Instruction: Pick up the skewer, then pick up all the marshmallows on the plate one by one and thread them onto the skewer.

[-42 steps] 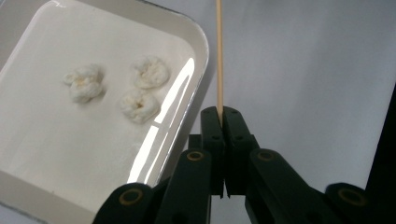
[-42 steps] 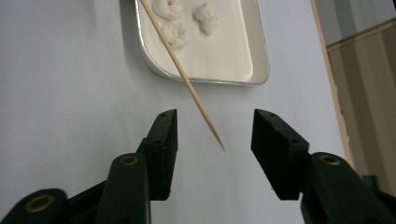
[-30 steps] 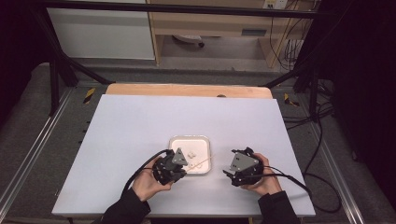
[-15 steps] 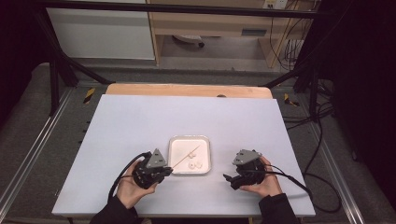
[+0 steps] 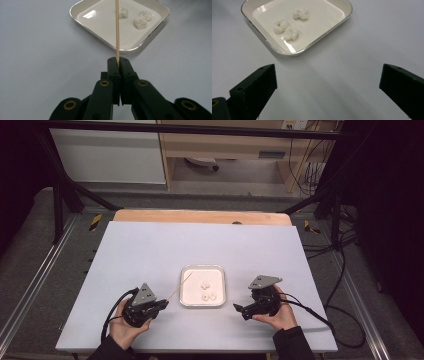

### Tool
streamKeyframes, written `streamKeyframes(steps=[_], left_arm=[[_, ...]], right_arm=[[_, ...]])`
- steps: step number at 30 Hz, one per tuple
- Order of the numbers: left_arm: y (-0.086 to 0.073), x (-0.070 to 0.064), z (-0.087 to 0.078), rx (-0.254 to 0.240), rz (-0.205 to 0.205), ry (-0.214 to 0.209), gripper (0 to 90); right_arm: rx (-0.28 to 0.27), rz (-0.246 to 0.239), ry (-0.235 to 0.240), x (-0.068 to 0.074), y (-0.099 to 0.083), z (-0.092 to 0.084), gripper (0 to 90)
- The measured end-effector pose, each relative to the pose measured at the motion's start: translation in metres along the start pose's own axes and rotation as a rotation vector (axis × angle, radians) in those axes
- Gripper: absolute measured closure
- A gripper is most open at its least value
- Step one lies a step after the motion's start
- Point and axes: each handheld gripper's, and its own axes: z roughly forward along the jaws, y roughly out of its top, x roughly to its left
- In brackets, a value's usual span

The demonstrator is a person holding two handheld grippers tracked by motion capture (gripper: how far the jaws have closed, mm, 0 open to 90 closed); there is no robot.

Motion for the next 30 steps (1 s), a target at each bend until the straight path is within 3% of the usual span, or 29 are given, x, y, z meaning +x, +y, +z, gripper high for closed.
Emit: streamKeyframes(steps=[5,17,30], left_arm=[[-0.008,0.005,-0.004,-0.028,-0.020,0.013,88.4],[-0.019,0.009,-0.010,-0.055,-0.040,0.020,88.3],[-0.020,0.008,-0.008,-0.059,-0.047,0.019,88.4]], right_arm=[[-0.024,0.047,0.005,0.000,0.004,0.001,1.7],[-0.052,0.064,0.005,0.009,0.026,0.010,1.5],[-0.055,0.088,-0.003,0.014,0.053,0.034,1.9]])
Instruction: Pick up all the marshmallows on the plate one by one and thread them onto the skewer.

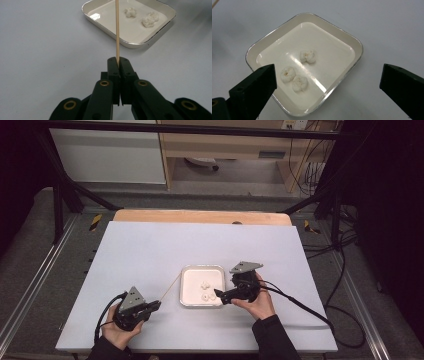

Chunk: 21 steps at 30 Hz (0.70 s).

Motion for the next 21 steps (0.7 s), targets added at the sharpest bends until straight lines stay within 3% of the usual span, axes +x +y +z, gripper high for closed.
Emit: streamKeyframes(steps=[11,15,18,21], left_arm=[[0.000,-0.002,0.000,-0.002,0.004,-0.005,88.4],[0.000,-0.002,0.001,-0.002,0.001,-0.007,88.4],[-0.001,-0.002,0.002,-0.003,0.000,-0.007,88.4],[-0.001,-0.002,0.002,-0.003,0.000,-0.008,88.4]], right_arm=[[0.030,-0.021,0.006,0.010,0.021,0.031,6.2],[0.038,-0.012,0.026,0.013,0.024,0.044,10.2],[0.066,-0.040,0.030,0.014,0.024,0.054,14.1],[0.067,-0.039,0.047,0.015,0.023,0.061,19.9]])
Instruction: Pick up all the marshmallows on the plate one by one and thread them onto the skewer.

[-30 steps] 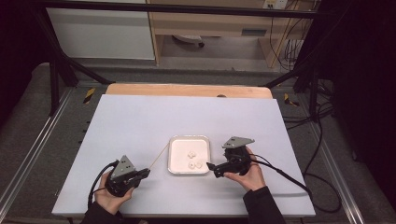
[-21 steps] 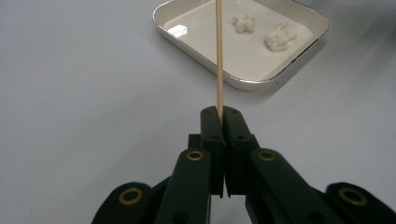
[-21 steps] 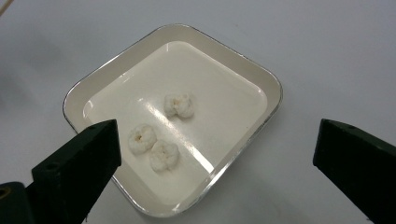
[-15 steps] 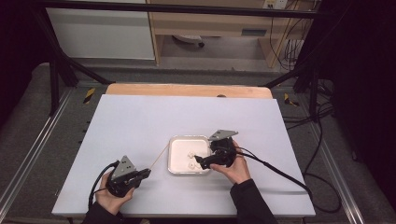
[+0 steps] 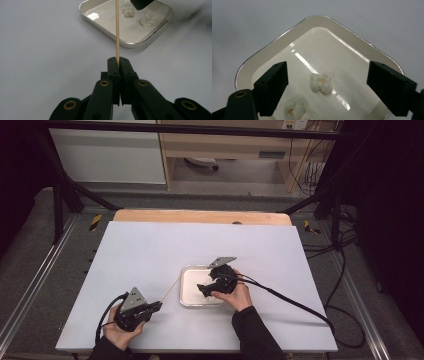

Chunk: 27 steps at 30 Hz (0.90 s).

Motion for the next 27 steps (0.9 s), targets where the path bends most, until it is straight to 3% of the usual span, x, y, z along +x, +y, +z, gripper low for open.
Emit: streamKeyframes(steps=[6,15,27], left_arm=[[0.000,0.000,0.000,0.002,-0.002,-0.003,88.4],[0.000,-0.001,0.001,0.002,0.001,-0.006,88.4],[0.000,-0.001,0.000,-0.003,0.002,-0.005,88.4]], right_arm=[[0.026,-0.008,-0.001,0.000,-0.004,0.008,33.0],[0.055,0.017,0.016,0.001,-0.007,0.012,54.0],[0.042,0.002,0.016,0.003,-0.010,0.013,67.0]])
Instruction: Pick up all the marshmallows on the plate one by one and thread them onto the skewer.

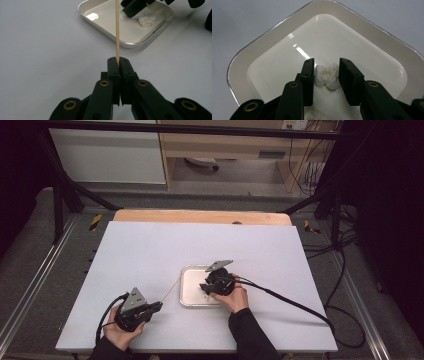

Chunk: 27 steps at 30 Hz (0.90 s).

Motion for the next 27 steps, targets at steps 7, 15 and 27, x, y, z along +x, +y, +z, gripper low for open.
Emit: streamKeyframes(steps=[7,15,27], left_arm=[[0.000,-0.001,0.000,-0.002,0.000,-0.001,88.4],[0.000,-0.002,0.000,-0.007,0.004,-0.003,88.4],[0.001,-0.006,0.001,-0.017,0.014,-0.007,88.4]], right_arm=[[-0.008,0.002,-0.002,0.001,-0.001,-0.001,70.5],[-0.072,0.035,0.045,-0.001,0.006,-0.020,71.9],[-0.202,0.101,0.124,-0.011,0.003,-0.062,73.1]])
